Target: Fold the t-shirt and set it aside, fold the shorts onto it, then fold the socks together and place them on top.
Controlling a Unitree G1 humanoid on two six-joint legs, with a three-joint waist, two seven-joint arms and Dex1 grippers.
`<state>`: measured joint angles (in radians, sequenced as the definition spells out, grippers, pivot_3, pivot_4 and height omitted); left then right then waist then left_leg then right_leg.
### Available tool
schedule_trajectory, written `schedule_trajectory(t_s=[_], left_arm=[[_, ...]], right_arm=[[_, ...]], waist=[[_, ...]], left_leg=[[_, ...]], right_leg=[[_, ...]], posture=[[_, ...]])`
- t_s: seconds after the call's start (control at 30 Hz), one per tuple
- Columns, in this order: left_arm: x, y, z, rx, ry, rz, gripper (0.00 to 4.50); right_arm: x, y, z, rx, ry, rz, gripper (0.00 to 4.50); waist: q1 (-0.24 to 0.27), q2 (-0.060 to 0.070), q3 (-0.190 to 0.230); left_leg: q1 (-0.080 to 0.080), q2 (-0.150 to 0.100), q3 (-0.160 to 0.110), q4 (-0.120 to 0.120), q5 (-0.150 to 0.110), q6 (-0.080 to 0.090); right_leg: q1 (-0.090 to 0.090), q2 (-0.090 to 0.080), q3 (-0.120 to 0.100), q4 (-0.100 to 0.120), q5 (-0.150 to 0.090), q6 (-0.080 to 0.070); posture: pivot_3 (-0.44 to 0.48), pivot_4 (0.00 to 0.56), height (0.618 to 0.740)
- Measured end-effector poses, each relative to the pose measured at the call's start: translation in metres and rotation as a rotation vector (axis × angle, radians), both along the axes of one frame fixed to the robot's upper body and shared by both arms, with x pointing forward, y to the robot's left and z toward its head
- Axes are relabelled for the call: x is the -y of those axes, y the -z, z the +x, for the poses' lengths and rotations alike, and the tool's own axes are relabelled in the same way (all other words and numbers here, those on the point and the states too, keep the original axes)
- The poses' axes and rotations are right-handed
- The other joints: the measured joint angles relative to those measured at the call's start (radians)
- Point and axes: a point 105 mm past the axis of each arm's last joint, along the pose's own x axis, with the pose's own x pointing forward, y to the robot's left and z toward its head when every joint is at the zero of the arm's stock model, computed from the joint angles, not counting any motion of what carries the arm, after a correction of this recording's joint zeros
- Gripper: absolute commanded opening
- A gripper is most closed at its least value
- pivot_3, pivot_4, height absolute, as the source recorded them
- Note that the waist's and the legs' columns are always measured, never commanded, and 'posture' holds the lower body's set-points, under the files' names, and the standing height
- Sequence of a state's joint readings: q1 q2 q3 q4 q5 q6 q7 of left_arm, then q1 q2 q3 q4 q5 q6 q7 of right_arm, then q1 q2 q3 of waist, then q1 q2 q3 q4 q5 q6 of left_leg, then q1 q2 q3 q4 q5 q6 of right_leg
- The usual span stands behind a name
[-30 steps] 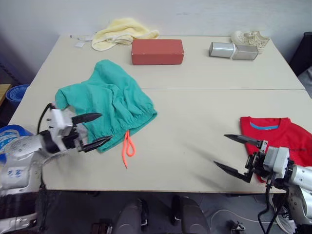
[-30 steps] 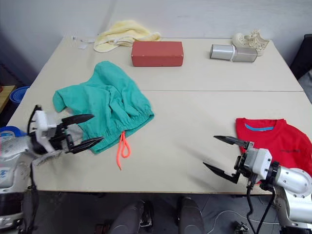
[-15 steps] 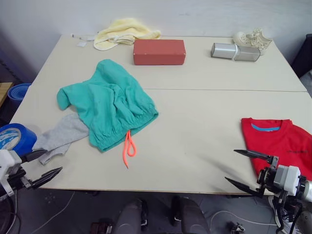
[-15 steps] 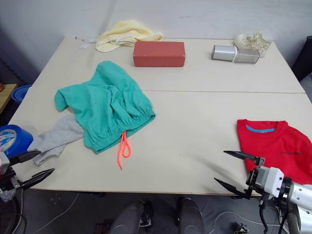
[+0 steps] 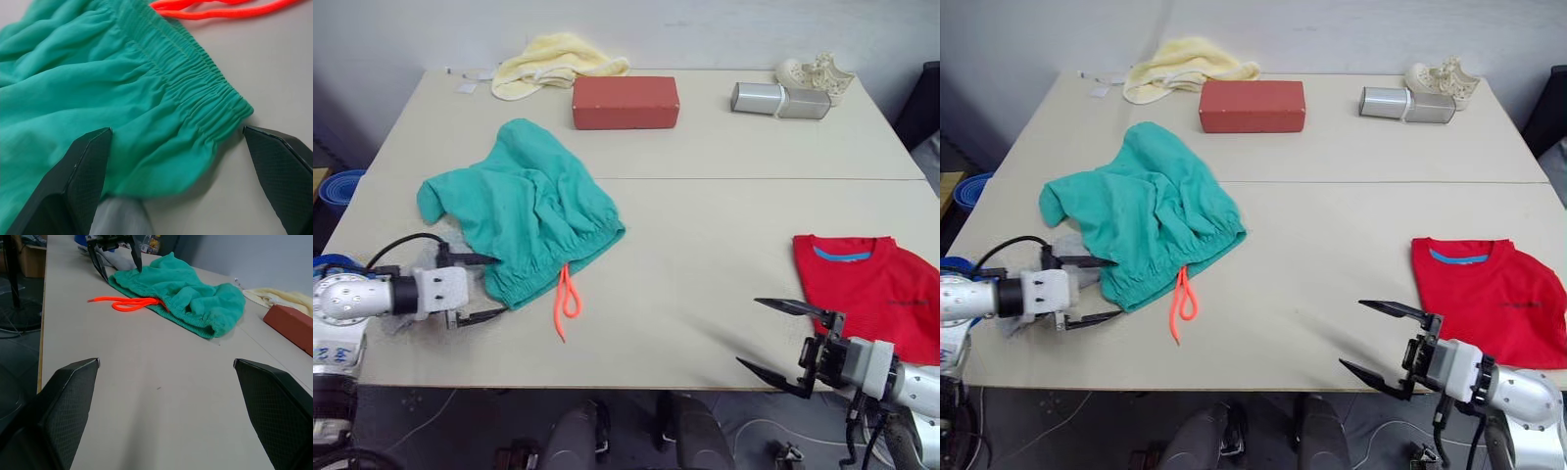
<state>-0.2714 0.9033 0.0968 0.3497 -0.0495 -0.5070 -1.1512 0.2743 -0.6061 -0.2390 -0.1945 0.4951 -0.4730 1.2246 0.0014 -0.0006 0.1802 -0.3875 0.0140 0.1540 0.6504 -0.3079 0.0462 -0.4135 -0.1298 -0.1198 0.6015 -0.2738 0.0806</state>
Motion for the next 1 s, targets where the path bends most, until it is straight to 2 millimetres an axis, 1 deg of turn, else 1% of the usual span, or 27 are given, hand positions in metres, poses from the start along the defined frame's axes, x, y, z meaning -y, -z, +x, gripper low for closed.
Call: schedule_trajectory(t_s=[0.07,0.2,0.27,0.33,0.37,0.4,0.43,0.47,0.5,0.53,0.57,0.63,0.73,0.8,0.83,0.87,0.93,0.97,1.0], left_arm=[[0.004,0.001,0.005,-0.006,0.035,0.029,3.56],[0.009,0.006,0.014,-0.037,0.069,0.055,2.25],[0.02,0.008,0.019,-0.065,0.08,0.009,1.63],[0.042,0.012,0.022,-0.131,0.092,-0.117,0.97],[0.06,0.008,0.023,-0.17,0.106,-0.231,0.58],[0.081,0.001,0.022,-0.207,0.142,-0.335,0.31],[0.098,-0.006,0.021,-0.244,0.182,-0.397,0.02],[0.112,-0.013,0.019,-0.262,0.226,-0.425,0.02],[0.129,-0.024,0.02,-0.266,0.283,-0.44,0.02],[0.138,-0.03,0.02,-0.263,0.313,-0.444,0.02],[0.151,-0.036,0.02,-0.257,0.353,-0.451,0.02],[0.181,-0.042,0.019,-0.258,0.437,-0.463,0.02],[0.231,-0.039,0.014,-0.267,0.568,-0.459,0.02],[0.25,-0.033,0.012,-0.278,0.621,-0.42,0.02],[0.255,-0.031,0.01,-0.286,0.633,-0.409,0.02],[0.267,-0.027,0.007,-0.331,0.653,-0.408,0.02],[0.28,-0.022,0.001,-0.392,0.666,-0.425,0.51],[0.288,-0.021,-0.003,-0.414,0.675,-0.441,0.69],[0.297,-0.02,-0.007,-0.433,0.68,-0.466,1.03]], right_arm=[[0.001,0.0,0.002,0.002,0.019,0.003,4.5],[0.003,-0.001,0.006,0.01,0.058,0.002,4.5],[0.004,-0.001,0.008,0.014,0.084,0.004,4.5],[0.006,-0.002,0.009,0.017,0.109,0.007,4.5],[0.007,-0.001,0.008,0.006,0.124,0.008,4.5],[0.008,0.001,0.008,-0.01,0.132,0.005,4.5],[0.009,0.001,0.006,-0.018,0.133,-0.005,4.5],[0.012,0.0,0.004,-0.022,0.141,-0.02,4.5],[0.02,-0.002,0.002,-0.02,0.164,-0.042,4.5],[0.024,-0.003,0.002,-0.021,0.176,-0.054,4.5],[0.029,-0.004,0.001,-0.018,0.193,-0.063,4.5],[0.033,-0.006,0.001,-0.009,0.21,-0.068,4.5],[0.033,-0.007,0.001,-0.006,0.219,-0.067,4.5],[0.035,-0.006,0.0,-0.011,0.23,-0.069,4.5],[0.035,-0.005,-0.001,-0.015,0.232,-0.07,4.5],[0.037,-0.004,-0.003,-0.024,0.244,-0.07,4.5],[0.038,-0.003,-0.005,-0.035,0.257,-0.069,4.5],[0.04,-0.002,-0.006,-0.046,0.27,-0.069,4.5],[0.041,-0.004,-0.007,-0.054,0.281,-0.067,4.5]], waist=[[-0.001,0.0,0.0],[0.003,0.0,0.0],[0.014,0.001,-0.001],[0.021,0.001,-0.001],[0.026,0.0,-0.001],[0.027,-0.001,0.0],[0.025,-0.002,0.001],[0.024,-0.003,0.001],[0.026,-0.003,0.001],[0.025,-0.003,0.002],[0.025,-0.003,0.001],[0.024,-0.004,0.001],[0.025,-0.004,0.001],[0.023,-0.004,0.002],[0.022,-0.005,0.002],[0.024,-0.004,0.002],[0.024,-0.005,0.002],[0.024,-0.005,0.002],[0.024,-0.005,0.002]], left_leg=[[0.001,0.0,0.0,0.002,0.0,0.001],[0.002,0.0,0.0,0.003,0.001,0.003],[0.002,-0.001,0.0,0.003,0.002,0.003],[0.002,-0.001,0.0,0.004,0.003,0.003],[0.0,-0.001,-0.002,0.005,0.003,0.003],[-0.002,0.0,-0.003,0.009,0.002,0.004],[-0.004,0.0,-0.003,0.012,0.003,0.007],[-0.004,0.0,-0.003,0.013,0.003,0.008],[-0.004,-0.001,-0.004,0.015,0.003,0.009],[-0.004,-0.001,-0.003,0.015,0.003,0.01],[-0.002,-0.001,-0.003,0.015,0.003,0.01],[-0.002,-0.001,-0.003,0.015,0.002,0.009],[-0.002,-0.002,-0.003,0.016,0.004,0.012],[-0.002,-0.001,-0.003,0.015,0.004,0.012],[-0.002,-0.001,-0.003,0.015,0.004,0.012],[-0.002,-0.001,-0.003,0.015,0.004,0.012],[-0.003,-0.001,-0.003,0.016,0.003,0.013],[-0.003,-0.001,-0.003,0.016,0.003,0.013],[-0.003,-0.001,-0.004,0.017,0.003,0.014]], right_leg=[[0.001,0.0,0.0,0.001,0.001,0.001],[0.002,-0.002,0.001,0.003,0.001,0.001],[0.002,-0.002,0.001,0.005,0.001,0.001],[0.001,-0.002,0.001,0.005,0.001,0.001],[0.001,-0.002,0.0,0.005,0.001,0.001],[0.001,-0.002,-0.001,0.006,0.001,0.001],[0.001,-0.001,-0.001,0.008,0.001,0.001],[0.001,-0.001,-0.001,0.009,0.001,0.002],[0.003,-0.001,-0.001,0.007,0.002,0.002],[0.003,-0.001,-0.001,0.007,0.002,0.003],[0.005,-0.001,-0.001,0.006,0.003,0.004],[0.006,-0.001,-0.001,0.007,0.003,0.004],[0.005,-0.001,-0.001,0.007,0.003,0.004],[0.005,0.0,-0.001,0.006,0.002,0.003],[0.004,0.0,-0.001,0.006,0.002,0.003],[0.004,0.0,-0.001,0.006,0.002,0.003],[0.004,0.0,-0.001,0.006,0.002,0.003],[0.004,0.0,-0.001,0.006,0.002,0.003],[0.004,0.0,-0.001,0.006,0.002,0.003]], posture=[[0.0,0.15,0.74],[0.0,0.15,0.74],[0.0,0.15,0.74],[0.0,0.15,0.74],[0.0,0.15,0.74],[0.0,0.15,0.74],[0.0,0.15,0.74],[0.0,0.15,0.74],[0.0,0.15,0.74],[0.0,0.15,0.74],[0.0,0.15,0.74],[0.0,0.15,0.74],[0.0,0.15,0.74],[0.0,0.15,0.74],[0.0,0.15,0.74],[0.0,0.15,0.74],[0.0,0.15,0.74],[0.0,0.15,0.74],[0.0,0.15,0.74]])
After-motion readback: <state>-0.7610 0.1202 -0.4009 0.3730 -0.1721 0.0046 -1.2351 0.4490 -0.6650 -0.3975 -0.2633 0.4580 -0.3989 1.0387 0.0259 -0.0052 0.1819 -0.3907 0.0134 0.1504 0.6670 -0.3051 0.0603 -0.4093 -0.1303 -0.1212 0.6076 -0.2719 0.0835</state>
